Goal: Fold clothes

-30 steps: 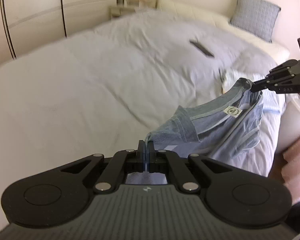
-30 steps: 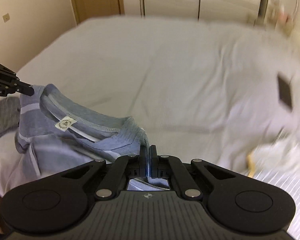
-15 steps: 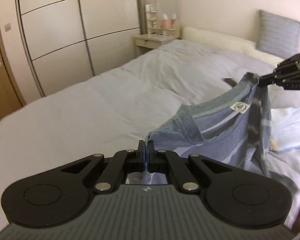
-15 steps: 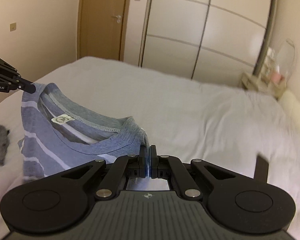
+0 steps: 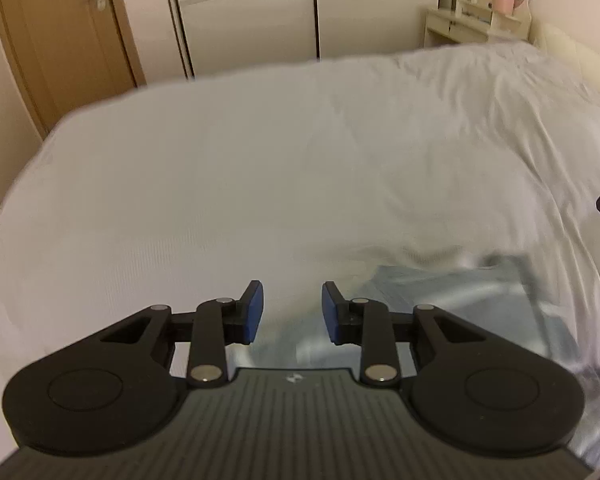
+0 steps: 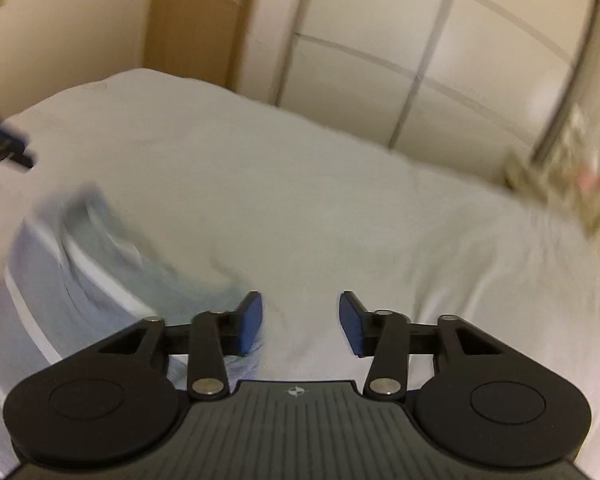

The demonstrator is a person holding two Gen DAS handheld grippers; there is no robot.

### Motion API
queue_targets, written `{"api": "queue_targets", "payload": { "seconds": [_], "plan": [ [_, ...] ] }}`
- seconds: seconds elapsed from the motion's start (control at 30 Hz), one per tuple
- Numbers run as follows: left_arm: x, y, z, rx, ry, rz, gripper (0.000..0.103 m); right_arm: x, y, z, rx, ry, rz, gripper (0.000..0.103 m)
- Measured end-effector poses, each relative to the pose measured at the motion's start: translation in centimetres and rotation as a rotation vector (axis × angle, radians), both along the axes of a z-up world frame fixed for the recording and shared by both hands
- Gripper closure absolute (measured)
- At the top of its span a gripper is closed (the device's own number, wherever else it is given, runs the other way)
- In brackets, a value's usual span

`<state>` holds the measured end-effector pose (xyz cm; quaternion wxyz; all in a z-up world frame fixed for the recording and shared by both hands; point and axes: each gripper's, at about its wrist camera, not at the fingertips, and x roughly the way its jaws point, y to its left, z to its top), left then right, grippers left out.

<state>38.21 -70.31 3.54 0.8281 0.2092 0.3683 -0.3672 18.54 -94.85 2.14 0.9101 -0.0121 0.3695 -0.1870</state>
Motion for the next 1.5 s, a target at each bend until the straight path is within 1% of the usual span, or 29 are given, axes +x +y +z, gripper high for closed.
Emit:
{"api": "queue_targets", "payload": {
  "seconds": [0.1, 0.2, 0.27, 0.33, 0.37, 0.4, 0.43, 0.5, 0.57, 0.6, 0.67, 0.7, 0.73, 0.77, 0.8, 0.83, 0.9, 0.97, 1.03, 1.07, 1.1, 1.13, 1.17, 1.2, 1.23, 1.27, 1.3, 1.43, 1.5],
  "plan": [
    [-2.1, 3.5, -3.1, 0.050, 0.079, 0.029, 0.076, -2.4, 0.8, -2.6, 0.068, 0.028, -0.013, 0.059],
    [-4.0, 6.3, -6.0, 0.091, 0.165, 0.081, 0.076, -6.0, 3.7, -5.5, 0.159, 0.087, 0.010, 0.059],
    [-5.1, 7.8, -7.4, 0.110, 0.215, 0.108, 0.076, -7.9, 6.3, -7.5, 0.213, 0.126, 0.060, 0.059],
    [-6.3, 9.1, -8.6, 0.125, 0.257, 0.129, 0.076, -8.4, 9.9, -9.2, 0.234, 0.179, 0.149, 0.061],
    [-6.9, 9.3, -8.8, 0.128, 0.269, 0.133, 0.076, -8.2, 11.8, -10.0, 0.199, 0.211, 0.198, 0.061],
    [-7.5, 9.4, -9.0, 0.126, 0.278, 0.132, 0.076, -7.8, 13.6, -10.7, 0.129, 0.237, 0.237, 0.061],
    [-8.0, 9.3, -9.0, 0.123, 0.283, 0.135, 0.076, -7.5, 14.9, -11.6, 0.072, 0.256, 0.259, 0.060],
    [-8.4, 9.9, -9.1, 0.115, 0.284, 0.139, 0.076, -6.5, 16.0, -13.8, -0.013, 0.330, 0.276, 0.057],
    [-8.5, 9.8, -9.0, 0.107, 0.283, 0.138, 0.076, -5.2, 15.5, -15.4, -0.039, 0.374, 0.298, 0.057],
    [-8.5, 9.5, -9.0, 0.105, 0.281, 0.135, 0.076, -5.0, 15.6, -16.1, -0.051, 0.381, 0.318, 0.054],
    [-8.4, 9.4, -8.8, 0.108, 0.273, 0.130, 0.075, -4.4, 16.1, -17.2, -0.089, 0.394, 0.369, 0.043],
    [-8.3, 9.4, -8.7, 0.109, 0.270, 0.128, 0.075, -4.3, 16.4, -17.7, -0.123, 0.396, 0.386, 0.042],
    [-8.2, 9.4, -8.6, 0.109, 0.266, 0.125, 0.075, -4.3, 16.6, -18.3, -0.156, 0.395, 0.397, 0.048],
    [-8.2, 9.4, -8.5, 0.110, 0.262, 0.123, 0.074, -4.3, 16.3, -18.5, -0.158, 0.392, 0.390, 0.057],
    [-8.1, 9.4, -8.4, 0.111, 0.258, 0.121, 0.074, -4.1, 15.6, -18.4, -0.136, 0.386, 0.370, 0.084],
    [-8.0, 9.5, -8.3, 0.113, 0.254, 0.118, 0.074, -4.0, 15.0, -18.3, -0.114, 0.381, 0.351, 0.102],
    [-7.8, 9.6, -8.0, 0.115, 0.249, 0.117, 0.074, -4.2, 13.2, -16.6, -0.104, 0.322, 0.301, 0.102],
    [-7.7, 9.6, -7.8, 0.113, 0.247, 0.118, 0.074, -5.1, 10.7, -14.0, -0.109, 0.247, 0.222, 0.102],
    [-7.6, 9.5, -7.6, 0.112, 0.244, 0.118, 0.074, -6.2, 6.9, -11.5, -0.145, 0.180, 0.108, 0.102],
    [-7.6, 9.4, -7.6, 0.113, 0.241, 0.117, 0.073, -6.8, 4.6, -10.6, -0.168, 0.150, 0.028, 0.102],
    [-7.6, 9.2, -7.6, 0.113, 0.239, 0.115, 0.073, -7.3, 2.0, -10.0, -0.200, 0.126, -0.067, 0.102],
    [-7.6, 9.1, -7.6, 0.113, 0.238, 0.113, 0.073, -7.7, -0.5, -9.8, -0.232, 0.118, -0.163, 0.079],
    [-7.7, 9.0, -7.6, 0.112, 0.239, 0.111, 0.072, -8.0, -2.7, -9.9, -0.261, 0.131, -0.263, 0.065],
    [-7.7, 8.9, -7.6, 0.113, 0.241, 0.111, 0.072, -8.3, -4.7, -10.1, -0.255, 0.145, -0.351, 0.050],
    [-7.8, 8.8, -7.6, 0.111, 0.243, 0.111, 0.072, -8.8, -6.0, -10.1, -0.213, 0.142, -0.405, 0.056],
    [-7.8, 8.8, -7.7, 0.112, 0.244, 0.112, 0.071, -9.2, -7.0, -10.1, -0.164, 0.132, -0.443, 0.056],
    [-7.9, 8.7, -7.7, 0.117, 0.244, 0.114, 0.070, -9.6, -7.2, -10.2, -0.132, 0.125, -0.450, 0.056],
    [-7.9, 8.8, -7.9, 0.129, 0.238, 0.127, 0.069, -10.3, -4.5, -11.5, -0.036, 0.127, -0.367, 0.056],
    [-7.5, 9.1, -7.9, 0.133, 0.234, 0.142, 0.068, -10.1, -3.2, -12.7, 0.039, 0.131, -0.323, 0.055]
  ]
}}
